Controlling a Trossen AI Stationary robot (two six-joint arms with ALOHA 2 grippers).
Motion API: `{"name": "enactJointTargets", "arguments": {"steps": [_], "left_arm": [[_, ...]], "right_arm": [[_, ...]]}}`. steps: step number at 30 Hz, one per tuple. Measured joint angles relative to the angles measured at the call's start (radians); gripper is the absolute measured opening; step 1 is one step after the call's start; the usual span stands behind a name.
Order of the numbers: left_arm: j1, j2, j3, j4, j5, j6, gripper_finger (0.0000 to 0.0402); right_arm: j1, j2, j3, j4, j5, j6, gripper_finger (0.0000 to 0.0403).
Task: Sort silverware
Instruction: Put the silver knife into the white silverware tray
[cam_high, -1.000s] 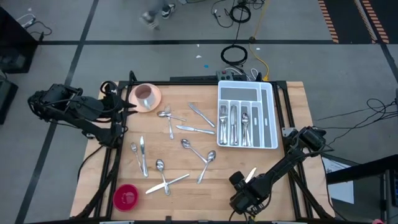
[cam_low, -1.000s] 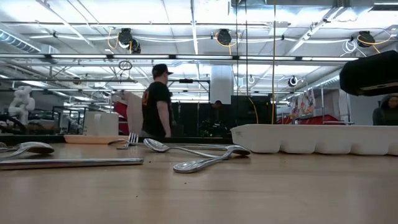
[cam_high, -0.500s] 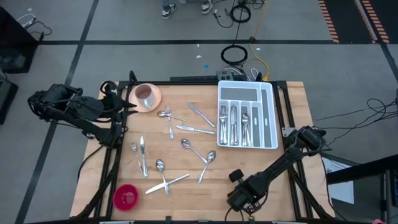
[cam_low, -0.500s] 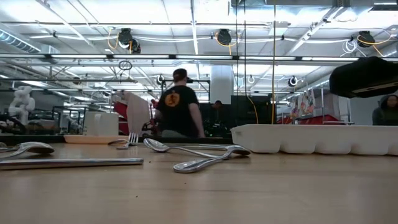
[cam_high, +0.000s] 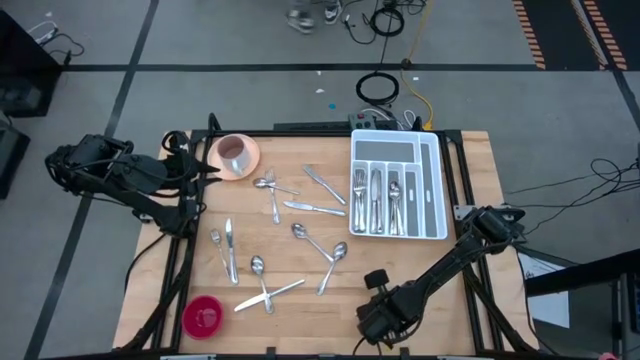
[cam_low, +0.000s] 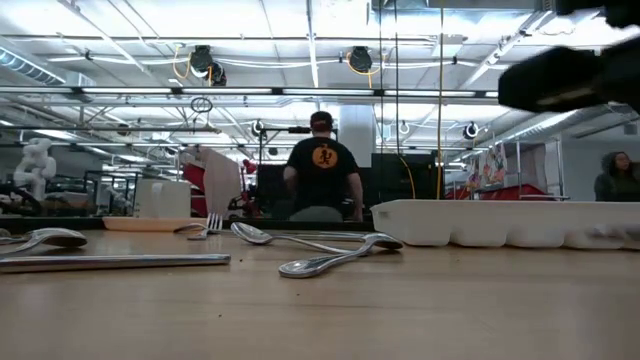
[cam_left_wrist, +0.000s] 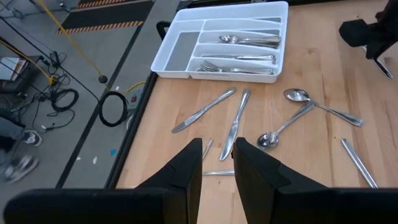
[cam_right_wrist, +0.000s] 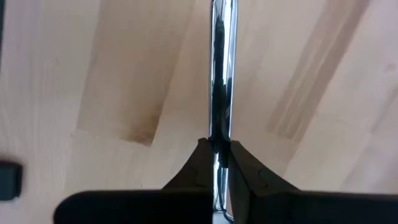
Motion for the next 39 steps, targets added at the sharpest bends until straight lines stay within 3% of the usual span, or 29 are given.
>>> {"name": "enactJointTargets", "arguments": {"steps": [8, 16, 26, 34, 39], "left_arm": [[0.0, 0.0, 0.0, 0.0, 0.0, 0.001, 0.0096], [0.0, 0.0, 0.0, 0.0, 0.0, -0.001, 0.0096], [0.0, 0.0, 0.0, 0.001, 0.0, -0.002, 0.0096], [0.0, 0.0, 0.0, 0.001, 0.0, -0.002, 0.0096], [0.0, 0.0, 0.0, 0.001, 0.0, -0.002, 0.0096]], "right_arm": [[-0.046, -0.002, 0.066, -0.235, 0.096, -0.084, 0.0], [-0.143, -0.003, 0.099, -0.47, 0.185, -0.373, 0.0], [-0.327, -0.013, 0.099, -0.519, 0.343, -0.762, 0.0], [-0.487, -0.161, 0.099, -0.53, 0.463, -0.943, 0.0], [-0.577, -0.289, 0.099, -0.581, 0.456, -1.048, 0.0]]}}
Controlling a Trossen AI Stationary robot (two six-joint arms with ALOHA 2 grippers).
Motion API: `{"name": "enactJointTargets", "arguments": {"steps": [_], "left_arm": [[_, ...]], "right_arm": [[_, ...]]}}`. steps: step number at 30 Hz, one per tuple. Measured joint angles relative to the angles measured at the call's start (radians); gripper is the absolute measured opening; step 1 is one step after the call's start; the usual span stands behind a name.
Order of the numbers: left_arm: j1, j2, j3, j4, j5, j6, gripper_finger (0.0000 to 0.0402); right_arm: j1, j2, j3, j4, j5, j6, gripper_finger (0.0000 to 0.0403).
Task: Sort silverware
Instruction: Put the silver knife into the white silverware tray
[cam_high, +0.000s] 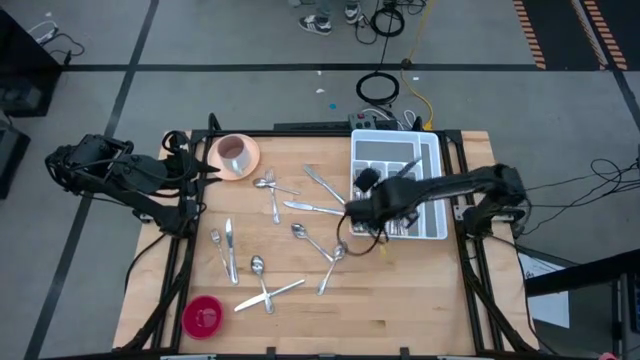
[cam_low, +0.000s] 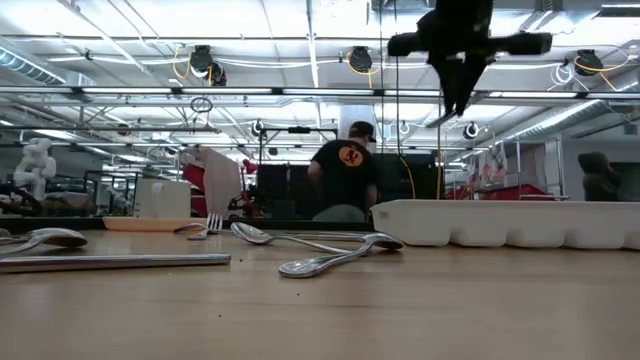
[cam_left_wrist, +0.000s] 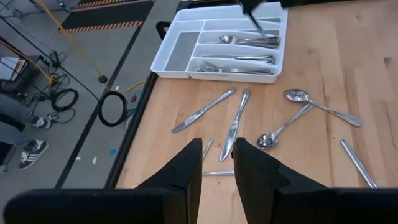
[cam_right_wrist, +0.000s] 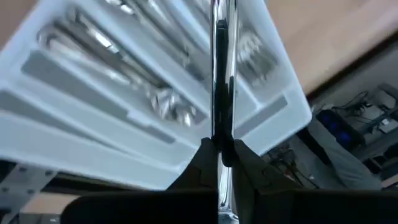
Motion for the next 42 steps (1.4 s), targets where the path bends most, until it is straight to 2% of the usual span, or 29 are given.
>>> {"name": "enactJointTargets", "arguments": {"steps": [3, 8, 15, 19, 30, 38, 42], "left_arm": [[0.0, 0.0, 0.0, 0.0, -0.009, 0.0, 0.0096], [0.0, 0.0, 0.0, 0.0, -0.051, 0.0, 0.0096], [0.0, 0.0, 0.0, 0.001, -0.09, -0.006, 0.0096], [0.0, 0.0, 0.0, 0.001, -0.116, -0.027, 0.0096], [0.0, 0.0, 0.0, 0.001, -0.133, -0.028, 0.0096], [0.0, 0.0, 0.0, 0.001, -0.149, -0.028, 0.0096], [0.0, 0.0, 0.0, 0.001, -0.173, -0.027, 0.0096]], "right_arm": [[-0.048, -0.09, 0.0, -0.042, -0.001, -0.047, 0.0], [-0.088, -0.195, 0.0, -0.062, -0.005, -0.365, 0.0], [-0.136, -0.207, -0.004, -0.045, -0.023, -0.558, 0.0], [-0.137, -0.203, -0.057, 0.055, -0.051, -0.681, 0.0], [-0.137, -0.204, -0.275, 0.326, -0.151, -0.821, 0.0], [-0.14, -0.204, -0.453, 0.563, -0.263, -0.87, 0.0], [-0.149, -0.204, -0.511, 0.627, -0.297, -0.871, 0.0]]}}
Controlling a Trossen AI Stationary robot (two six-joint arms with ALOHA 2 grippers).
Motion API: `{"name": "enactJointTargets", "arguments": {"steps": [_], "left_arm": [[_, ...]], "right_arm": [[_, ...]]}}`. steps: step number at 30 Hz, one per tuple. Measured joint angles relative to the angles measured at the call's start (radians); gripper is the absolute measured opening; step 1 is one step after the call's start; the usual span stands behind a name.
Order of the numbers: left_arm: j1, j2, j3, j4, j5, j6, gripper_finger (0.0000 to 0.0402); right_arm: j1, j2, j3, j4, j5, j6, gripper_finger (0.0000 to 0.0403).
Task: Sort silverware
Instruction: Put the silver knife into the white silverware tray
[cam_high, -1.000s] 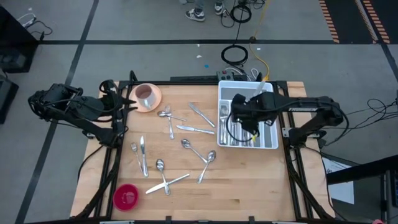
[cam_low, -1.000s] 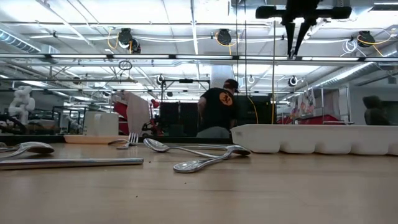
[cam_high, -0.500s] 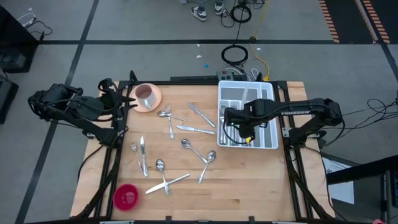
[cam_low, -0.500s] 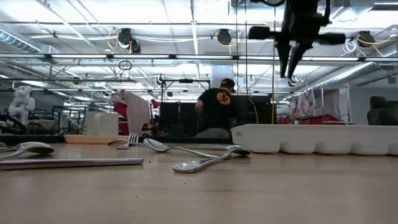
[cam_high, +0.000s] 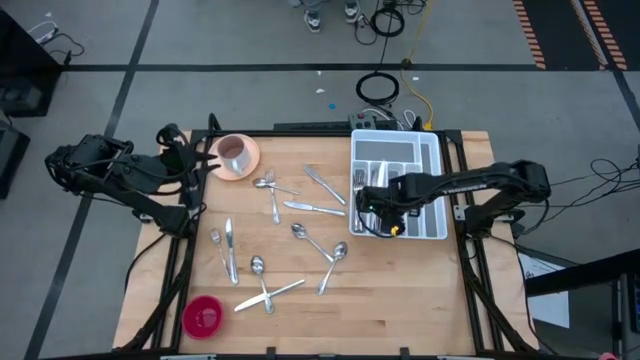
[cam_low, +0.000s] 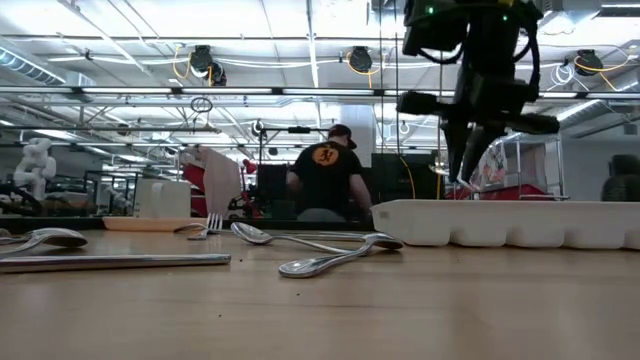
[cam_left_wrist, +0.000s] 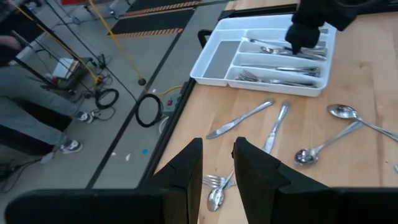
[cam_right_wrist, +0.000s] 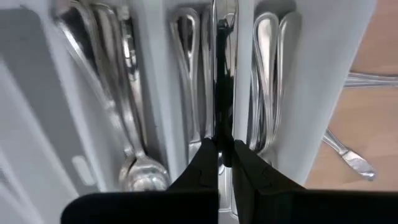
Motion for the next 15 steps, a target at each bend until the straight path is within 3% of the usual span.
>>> {"name": "enactJointTargets", "arguments": {"steps": [9, 15], "left_arm": [[0.0, 0.0, 0.0, 0.0, -0.033, -0.001, 0.0096], [0.0, 0.0, 0.0, 0.0, -0.033, -0.001, 0.0096]], "right_arm": [[-0.07, 0.0, -0.079, 0.105, -0.028, -0.069, 0.0], [-0.096, 0.0, -0.097, 0.133, -0.107, -0.09, 0.0]]}}
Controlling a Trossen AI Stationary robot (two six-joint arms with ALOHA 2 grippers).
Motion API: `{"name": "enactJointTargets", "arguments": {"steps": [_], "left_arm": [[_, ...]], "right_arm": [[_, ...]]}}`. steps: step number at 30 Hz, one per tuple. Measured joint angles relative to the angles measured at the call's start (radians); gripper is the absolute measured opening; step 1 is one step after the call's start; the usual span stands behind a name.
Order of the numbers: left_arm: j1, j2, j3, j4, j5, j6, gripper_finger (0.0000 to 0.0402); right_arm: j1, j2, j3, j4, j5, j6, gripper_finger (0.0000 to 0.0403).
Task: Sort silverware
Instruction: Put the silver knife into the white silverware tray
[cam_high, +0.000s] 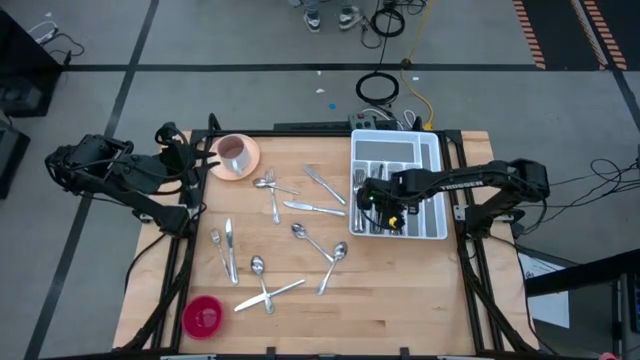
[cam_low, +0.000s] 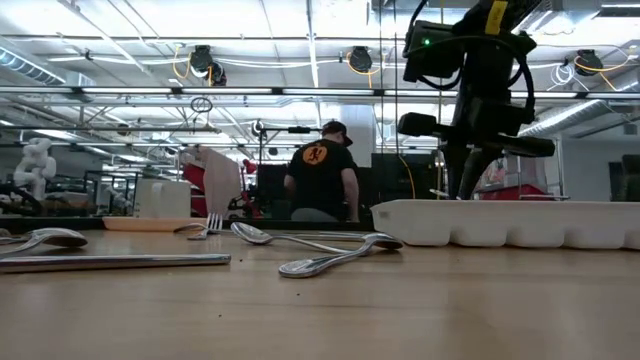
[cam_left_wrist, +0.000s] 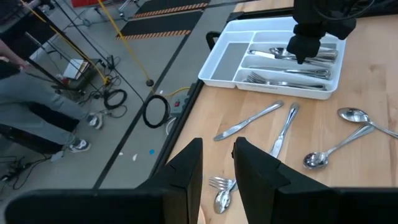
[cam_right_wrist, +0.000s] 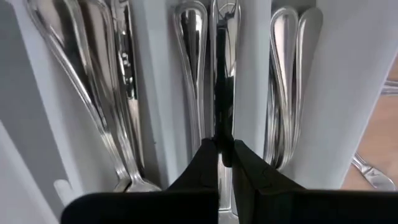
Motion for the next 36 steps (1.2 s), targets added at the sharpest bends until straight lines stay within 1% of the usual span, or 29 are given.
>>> {"name": "enactJointTargets", "arguments": {"steps": [2, 5, 16, 20, 23, 26, 30, 33, 36], "left_arm": [[0.0, 0.0, 0.0, 0.0, 0.0, 0.0, 0.0096], [0.0, 0.0, 0.0, 0.0, -0.001, 0.0, 0.0096], [0.0, 0.0, 0.0, -0.001, -0.015, 0.002, 0.0096], [0.0, 0.0, 0.0, -0.001, -0.015, 0.001, 0.0096], [0.0, 0.0, 0.0, -0.001, -0.015, 0.001, 0.0096], [0.0, 0.0, 0.0, -0.001, -0.015, 0.002, 0.0096], [0.0, 0.0, 0.0, -0.001, -0.015, 0.002, 0.0096], [0.0, 0.0, 0.0, -0.001, -0.015, 0.002, 0.0096], [0.0, 0.0, 0.0, -0.001, -0.015, 0.002, 0.0096]], "right_arm": [[-0.004, 0.0, -0.005, 0.013, -0.008, 0.001, 0.0], [-0.008, 0.002, -0.017, 0.027, -0.052, 0.002, 0.0], [-0.018, 0.032, -0.071, 0.095, -0.064, 0.005, 0.0], [-0.026, 0.032, -0.071, 0.108, -0.069, 0.086, 0.0004], [-0.029, 0.031, -0.071, 0.116, -0.069, 0.174, 0.0019], [-0.032, 0.031, -0.071, 0.113, -0.07, 0.214, 0.004], [-0.032, 0.031, -0.071, 0.113, -0.067, 0.234, 0.0073], [-0.032, 0.031, -0.071, 0.114, -0.066, 0.215, 0.0096], [-0.031, 0.031, -0.071, 0.123, -0.031, 0.225, 0.0115]]}}
